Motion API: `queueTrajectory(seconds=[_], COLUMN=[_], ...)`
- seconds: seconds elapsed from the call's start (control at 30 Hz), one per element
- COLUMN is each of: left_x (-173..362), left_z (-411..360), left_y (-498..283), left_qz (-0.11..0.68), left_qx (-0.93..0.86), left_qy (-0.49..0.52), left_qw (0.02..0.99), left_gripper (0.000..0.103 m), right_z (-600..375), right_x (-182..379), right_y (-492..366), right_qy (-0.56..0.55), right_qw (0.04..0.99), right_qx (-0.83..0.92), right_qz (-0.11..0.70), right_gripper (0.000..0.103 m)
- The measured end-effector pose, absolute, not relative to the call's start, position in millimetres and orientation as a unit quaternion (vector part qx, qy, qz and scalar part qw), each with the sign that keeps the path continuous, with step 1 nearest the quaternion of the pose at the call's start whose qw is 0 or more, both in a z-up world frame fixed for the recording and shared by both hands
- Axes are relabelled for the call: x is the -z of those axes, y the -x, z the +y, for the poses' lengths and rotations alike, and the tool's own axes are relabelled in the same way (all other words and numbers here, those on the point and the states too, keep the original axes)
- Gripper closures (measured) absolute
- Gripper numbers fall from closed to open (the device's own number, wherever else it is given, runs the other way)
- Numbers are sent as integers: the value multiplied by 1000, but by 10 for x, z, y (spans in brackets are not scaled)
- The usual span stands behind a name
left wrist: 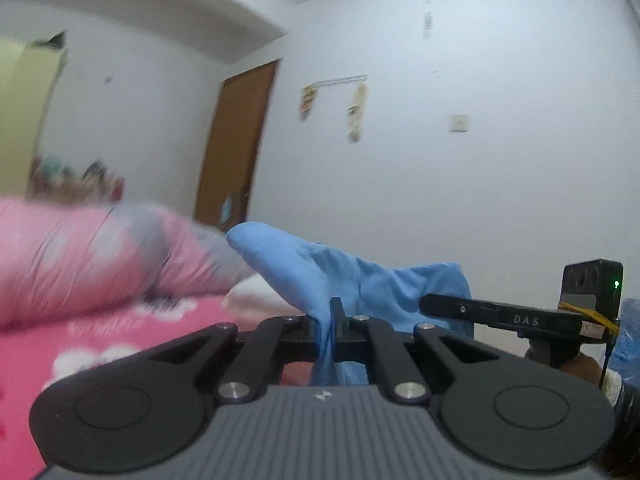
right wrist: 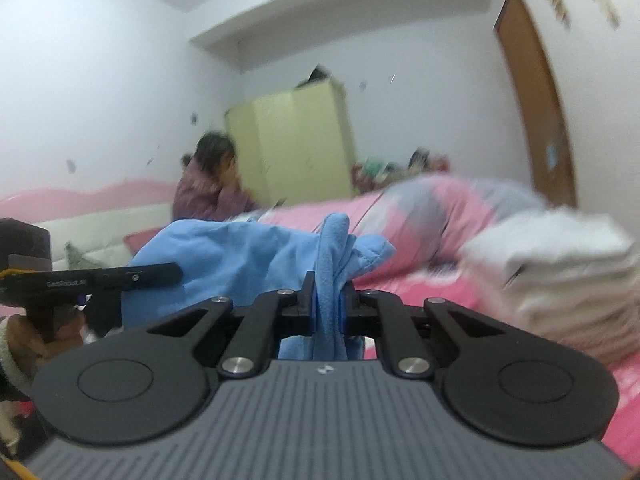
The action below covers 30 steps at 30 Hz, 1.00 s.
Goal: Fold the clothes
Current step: 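Carry the lifted blue shirt with both grippers toward the clothes stack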
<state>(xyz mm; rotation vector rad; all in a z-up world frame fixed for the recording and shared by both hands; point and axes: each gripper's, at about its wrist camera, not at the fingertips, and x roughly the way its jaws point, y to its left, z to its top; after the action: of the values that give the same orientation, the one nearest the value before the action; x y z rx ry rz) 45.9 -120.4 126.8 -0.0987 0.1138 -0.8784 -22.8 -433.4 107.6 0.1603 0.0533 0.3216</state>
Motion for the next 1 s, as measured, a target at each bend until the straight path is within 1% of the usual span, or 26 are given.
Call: queueTrajectory(seconds=[0.23, 0.33, 0.5, 0.73, 1.0], left_x=[-1895, -2104, -2341, -2377, -2234], left_z=[-1949, -2280, -2832, -3415, -3737], left_y=[-686, -859, -1227, -1740, -2172], left_qz=[-17, -46, -71, -82, -81], left_qx=[449, 461, 475, 491, 492], left_qy=[34, 30, 22, 25, 19], left_qw=[893, 886, 877, 867, 866], left_gripper=[98, 98, 98, 98, 98], right_z=[-4876, -5129, -5595, -6208, -6687], right_x=[-1879, -2177, -2515, -2640, -2546], right_y=[183, 63, -325, -912, -1486], right_qy=[-10, 11, 30, 26, 3], right_qw=[994, 994, 994, 993, 992], right_qx=[-96, -68, -28, -4, 5], right_qz=[-59, -83, -105, -117, -123], right_gripper=[95, 95, 95, 95, 95])
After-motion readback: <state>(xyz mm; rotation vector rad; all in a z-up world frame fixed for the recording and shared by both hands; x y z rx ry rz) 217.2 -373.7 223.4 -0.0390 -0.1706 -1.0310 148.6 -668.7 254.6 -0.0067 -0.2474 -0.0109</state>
